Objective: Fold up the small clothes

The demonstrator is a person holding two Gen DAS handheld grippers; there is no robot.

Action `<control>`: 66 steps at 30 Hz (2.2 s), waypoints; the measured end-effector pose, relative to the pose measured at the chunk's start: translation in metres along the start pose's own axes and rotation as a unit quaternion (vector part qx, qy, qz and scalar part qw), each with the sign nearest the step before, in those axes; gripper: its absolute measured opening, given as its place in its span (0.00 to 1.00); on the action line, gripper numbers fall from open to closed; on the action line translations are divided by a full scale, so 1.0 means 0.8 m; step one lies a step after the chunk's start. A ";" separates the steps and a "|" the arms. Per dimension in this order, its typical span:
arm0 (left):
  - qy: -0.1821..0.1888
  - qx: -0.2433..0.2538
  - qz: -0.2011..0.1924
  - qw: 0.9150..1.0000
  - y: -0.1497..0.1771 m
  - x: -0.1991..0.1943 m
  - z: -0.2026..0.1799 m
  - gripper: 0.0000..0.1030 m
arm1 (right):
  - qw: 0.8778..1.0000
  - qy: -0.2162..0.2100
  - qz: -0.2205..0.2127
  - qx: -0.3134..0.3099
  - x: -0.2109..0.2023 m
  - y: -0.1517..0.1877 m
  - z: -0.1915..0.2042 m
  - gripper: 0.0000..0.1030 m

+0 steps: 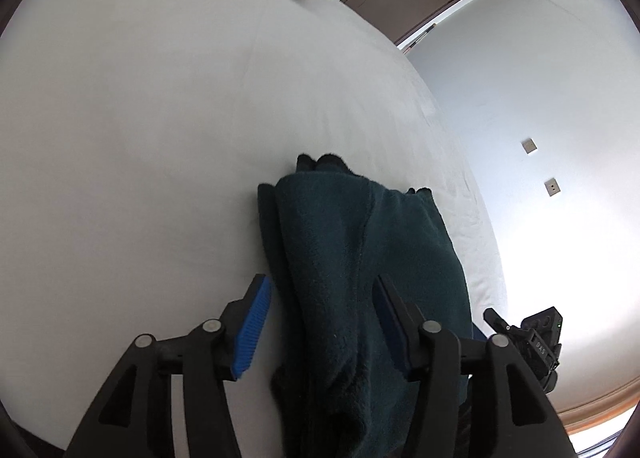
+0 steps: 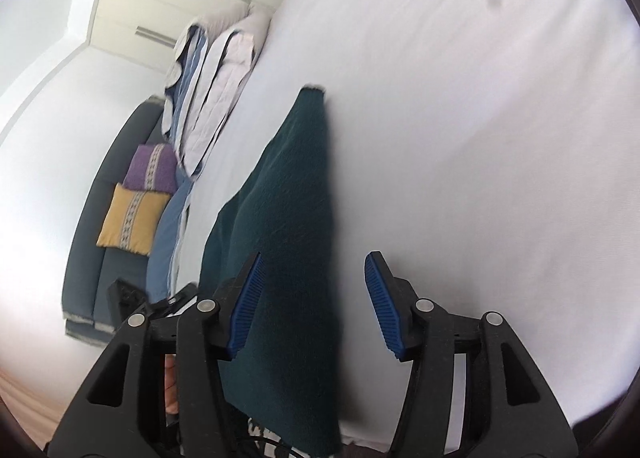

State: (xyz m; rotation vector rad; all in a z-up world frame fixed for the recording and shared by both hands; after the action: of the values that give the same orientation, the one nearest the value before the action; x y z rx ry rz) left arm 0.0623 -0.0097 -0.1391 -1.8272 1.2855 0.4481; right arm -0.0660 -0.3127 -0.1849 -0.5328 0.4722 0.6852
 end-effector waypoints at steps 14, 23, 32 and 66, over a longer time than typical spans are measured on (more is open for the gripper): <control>-0.238 0.239 -0.263 0.904 0.011 -0.148 -0.145 1.00 | 0.969 0.133 -0.114 -0.174 -0.084 0.001 0.110 0.63; -0.299 0.219 -0.287 0.883 -0.006 -0.182 -0.145 1.00 | 0.912 0.185 -0.270 -0.245 -0.163 0.002 0.190 0.98; -0.334 0.170 -0.198 0.906 -0.002 -0.121 -0.082 1.00 | 0.910 0.194 -0.256 -0.261 -0.183 0.026 0.196 0.99; -0.327 0.130 -0.096 0.931 0.046 -0.057 -0.032 1.00 | 0.911 0.287 -0.071 -0.288 -0.041 0.075 0.122 0.99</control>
State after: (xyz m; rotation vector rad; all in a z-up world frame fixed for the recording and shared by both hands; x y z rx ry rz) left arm 0.0062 -0.0073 -0.1088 -1.3846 0.6626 0.6717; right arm -0.1074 -0.2301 -0.1100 -1.3376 0.7753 0.5125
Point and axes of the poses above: each gripper's, at about its wrist camera, not at the fingertips, and x roughly the way its jaws point, z to its left, y to its underside, the point moved 10 cm from there along x, roughly the way its jaws point, and after that the axes turned 1 degree about x, right-handed, at the moved point
